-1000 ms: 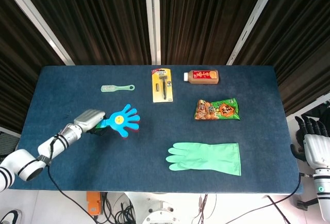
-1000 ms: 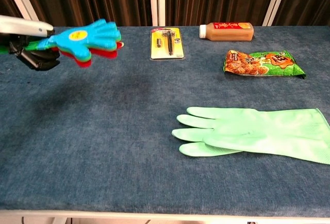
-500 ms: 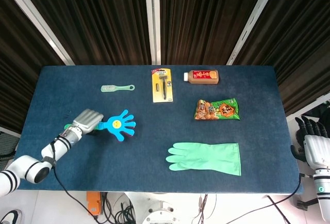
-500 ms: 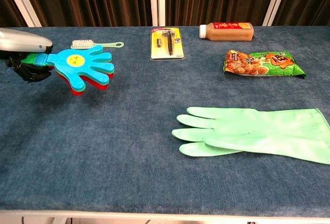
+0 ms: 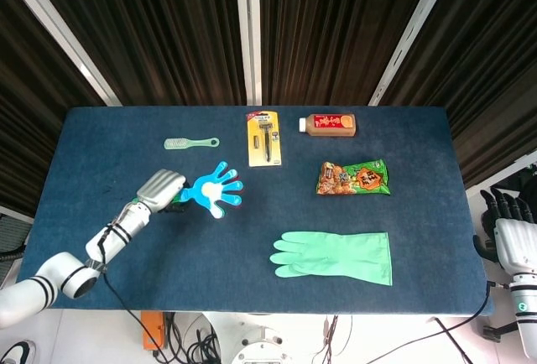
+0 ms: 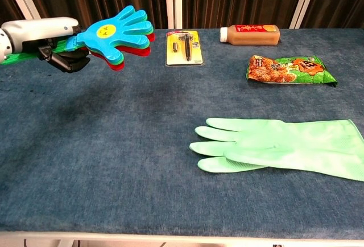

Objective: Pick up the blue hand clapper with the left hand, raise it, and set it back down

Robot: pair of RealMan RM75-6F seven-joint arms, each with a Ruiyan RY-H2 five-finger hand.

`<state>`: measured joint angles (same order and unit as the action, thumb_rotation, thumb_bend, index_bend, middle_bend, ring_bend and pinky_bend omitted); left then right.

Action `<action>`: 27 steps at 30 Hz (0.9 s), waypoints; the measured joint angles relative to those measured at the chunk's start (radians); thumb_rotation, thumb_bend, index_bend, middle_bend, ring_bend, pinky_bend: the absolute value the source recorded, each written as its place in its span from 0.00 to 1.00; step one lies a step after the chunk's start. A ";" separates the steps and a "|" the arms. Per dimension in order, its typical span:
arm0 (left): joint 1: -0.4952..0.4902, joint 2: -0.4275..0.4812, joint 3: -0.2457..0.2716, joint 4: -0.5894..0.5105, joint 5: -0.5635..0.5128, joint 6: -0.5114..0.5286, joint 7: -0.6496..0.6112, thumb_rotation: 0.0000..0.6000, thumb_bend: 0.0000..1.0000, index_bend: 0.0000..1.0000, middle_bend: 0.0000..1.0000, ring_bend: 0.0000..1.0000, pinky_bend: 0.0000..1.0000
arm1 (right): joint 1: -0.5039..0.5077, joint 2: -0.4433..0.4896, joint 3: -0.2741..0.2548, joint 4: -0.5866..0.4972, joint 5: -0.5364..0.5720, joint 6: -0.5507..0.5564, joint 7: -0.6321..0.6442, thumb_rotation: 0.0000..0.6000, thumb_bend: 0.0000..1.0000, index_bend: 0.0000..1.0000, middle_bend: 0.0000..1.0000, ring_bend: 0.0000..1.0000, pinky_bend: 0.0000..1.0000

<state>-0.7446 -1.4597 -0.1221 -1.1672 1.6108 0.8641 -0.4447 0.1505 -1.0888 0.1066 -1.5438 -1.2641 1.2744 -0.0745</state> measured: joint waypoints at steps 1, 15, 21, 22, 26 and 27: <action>-0.005 -0.001 0.006 0.001 0.004 0.006 0.007 0.76 0.29 0.41 0.72 0.67 0.60 | -0.001 0.001 0.000 0.001 0.001 0.000 0.003 1.00 0.30 0.00 0.03 0.00 0.00; -0.026 0.126 0.033 -0.164 -0.142 -0.126 0.317 0.82 0.05 0.00 0.00 0.00 0.00 | -0.005 0.008 0.002 -0.003 -0.006 0.011 0.010 1.00 0.30 0.00 0.03 0.00 0.00; 0.021 0.164 0.033 -0.200 -0.153 -0.015 0.347 1.00 0.04 0.00 0.00 0.00 0.00 | -0.009 0.013 0.003 -0.023 -0.017 0.031 0.002 1.00 0.30 0.00 0.03 0.00 0.00; 0.038 0.173 0.033 -0.207 -0.154 0.020 0.358 1.00 0.05 0.00 0.00 0.00 0.00 | -0.011 0.014 0.003 -0.026 -0.021 0.039 0.003 1.00 0.30 0.00 0.02 0.00 0.00; 0.118 0.206 0.035 -0.235 -0.167 0.162 0.407 1.00 0.10 0.00 0.00 0.00 0.00 | -0.022 0.013 0.004 -0.032 -0.044 0.081 0.008 1.00 0.29 0.00 0.00 0.00 0.00; 0.143 0.214 0.037 -0.243 -0.172 0.200 0.419 1.00 0.10 0.00 0.00 0.00 0.00 | -0.026 0.010 0.004 -0.032 -0.052 0.093 0.010 1.00 0.29 0.00 0.00 0.00 0.00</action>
<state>-0.6014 -1.2461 -0.0850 -1.4103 1.4384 1.0641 -0.0258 0.1247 -1.0786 0.1105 -1.5754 -1.3158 1.3677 -0.0645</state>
